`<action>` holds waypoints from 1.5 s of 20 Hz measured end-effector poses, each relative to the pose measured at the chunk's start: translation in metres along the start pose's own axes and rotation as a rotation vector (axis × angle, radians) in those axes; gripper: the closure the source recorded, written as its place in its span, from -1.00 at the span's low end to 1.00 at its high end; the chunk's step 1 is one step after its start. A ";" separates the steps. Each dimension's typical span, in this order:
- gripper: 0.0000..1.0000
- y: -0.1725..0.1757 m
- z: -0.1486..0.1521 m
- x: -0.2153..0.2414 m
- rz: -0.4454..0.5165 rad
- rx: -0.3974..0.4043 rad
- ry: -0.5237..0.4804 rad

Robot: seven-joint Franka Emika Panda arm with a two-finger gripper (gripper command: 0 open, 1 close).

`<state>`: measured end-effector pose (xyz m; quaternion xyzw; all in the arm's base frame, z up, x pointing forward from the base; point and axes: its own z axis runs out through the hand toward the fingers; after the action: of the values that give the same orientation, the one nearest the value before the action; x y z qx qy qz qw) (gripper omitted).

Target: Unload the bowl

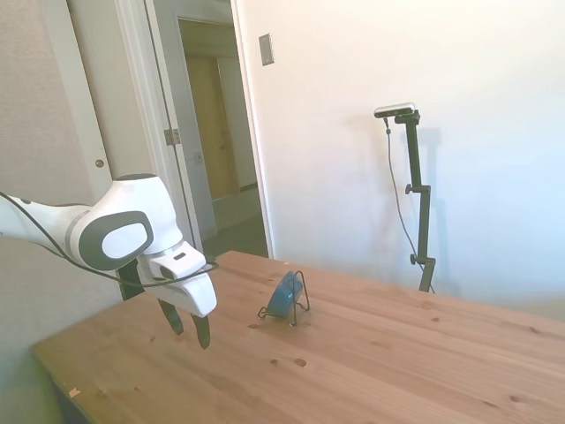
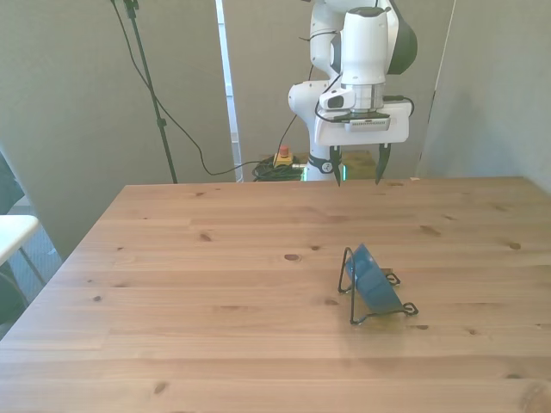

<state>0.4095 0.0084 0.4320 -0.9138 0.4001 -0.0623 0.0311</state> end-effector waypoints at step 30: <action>-1.00 -0.189 0.014 0.117 0.340 -0.123 0.419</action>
<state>0.6275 0.0509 0.4483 -0.8010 0.5483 -0.2192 -0.0979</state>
